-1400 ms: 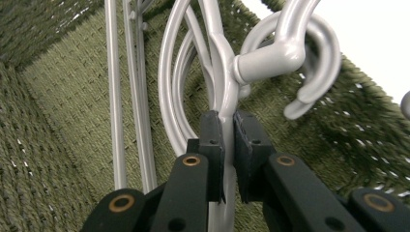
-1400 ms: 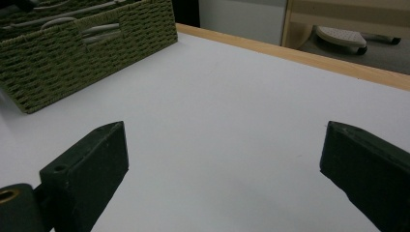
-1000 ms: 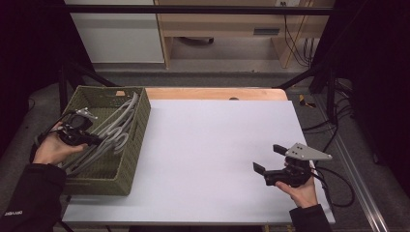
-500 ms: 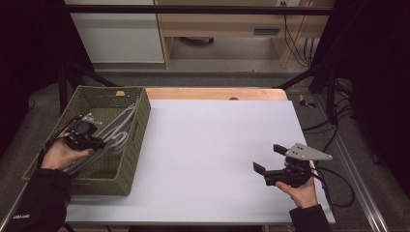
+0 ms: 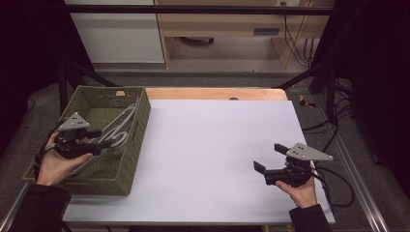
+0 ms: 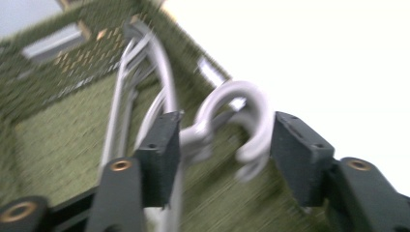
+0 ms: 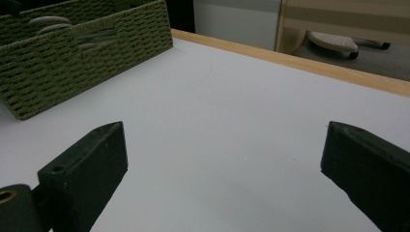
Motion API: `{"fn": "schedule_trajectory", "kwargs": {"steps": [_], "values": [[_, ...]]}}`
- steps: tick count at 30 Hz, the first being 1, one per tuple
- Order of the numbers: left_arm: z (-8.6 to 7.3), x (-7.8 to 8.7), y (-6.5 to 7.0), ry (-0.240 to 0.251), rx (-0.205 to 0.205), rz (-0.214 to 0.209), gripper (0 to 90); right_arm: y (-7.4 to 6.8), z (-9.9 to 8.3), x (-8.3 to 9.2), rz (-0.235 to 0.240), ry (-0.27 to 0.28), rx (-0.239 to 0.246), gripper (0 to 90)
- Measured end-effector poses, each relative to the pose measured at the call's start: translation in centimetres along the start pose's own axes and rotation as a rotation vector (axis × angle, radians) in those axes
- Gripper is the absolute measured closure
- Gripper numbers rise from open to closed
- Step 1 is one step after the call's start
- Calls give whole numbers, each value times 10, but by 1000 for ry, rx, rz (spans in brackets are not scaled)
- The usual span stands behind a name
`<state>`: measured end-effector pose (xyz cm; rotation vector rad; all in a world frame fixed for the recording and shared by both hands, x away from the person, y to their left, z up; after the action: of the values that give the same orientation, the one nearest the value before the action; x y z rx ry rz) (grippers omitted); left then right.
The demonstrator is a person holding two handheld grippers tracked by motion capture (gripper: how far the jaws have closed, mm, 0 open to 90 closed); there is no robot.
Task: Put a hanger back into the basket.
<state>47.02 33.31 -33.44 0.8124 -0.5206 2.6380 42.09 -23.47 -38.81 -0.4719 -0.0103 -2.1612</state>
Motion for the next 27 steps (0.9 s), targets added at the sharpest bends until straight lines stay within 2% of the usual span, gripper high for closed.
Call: {"fn": "schedule_trajectory", "kwargs": {"steps": [1, 2, 3, 4, 5, 6, 7, 9, 10, 11, 14, 15, 17, 23, 27], "values": [[1, 6, 8, 60, 36, -25, 367, 0, 0, 0, -3, 4, 1, 30], [1, 6, 8, 60, 36, -25, 355, 0, 0, 0, -3, 4, 1, 30], [1, 12, 18, 110, 59, -44, 332, 0, 0, 1, -4, 8, -2, 29], [1, 12, 18, 110, 59, -44, 314, 0, 0, 1, -4, 8, -2, 29], [0, 15, 28, 152, 73, -59, 288, 0, 1, 2, -7, 12, 1, 29], [0, 15, 28, 152, 73, -59, 275, 0, 1, 2, -7, 12, 1, 29], [-1, 16, 38, 180, 86, -73, 252, 0, 1, 2, -10, 16, 1, 28], [-2, 15, 47, 197, 97, -86, 213, 0, 1, 3, -12, 21, 1, 27], [-2, 15, 47, 197, 97, -86, 204, 0, 1, 3, -12, 21, 1, 27], [-3, 15, 57, 212, 107, -95, 183, 0, 1, 3, -15, 24, -1, 26], [-6, 14, 65, 225, 122, -105, 150, 0, 1, 4, -17, 27, 0, 25], [-9, 12, 73, 236, 142, -114, 137, 0, 2, 4, -22, 32, -7, 24], [-14, 9, 78, 247, 149, -117, 120, 0, 2, 5, -21, 35, -3, 23], [-26, 3, 86, 270, 180, -134, 118, 0, 1, 6, -28, 37, -3, 21], [-29, 2, 87, 265, 180, -136, 117, 0, 1, 6, -28, 36, -4, 21]]}}
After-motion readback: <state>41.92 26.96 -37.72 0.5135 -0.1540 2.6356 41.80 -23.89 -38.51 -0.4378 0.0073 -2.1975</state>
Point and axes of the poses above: each handheld gripper's, and its own axes: x roughly backward along the jaws, z roughly out of its top, y roughly to its right, the point moved 1 cm from there along -x, roughly forward along the jaws, and after that the axes turned 15 degrees about z, right-handed, at the moved point
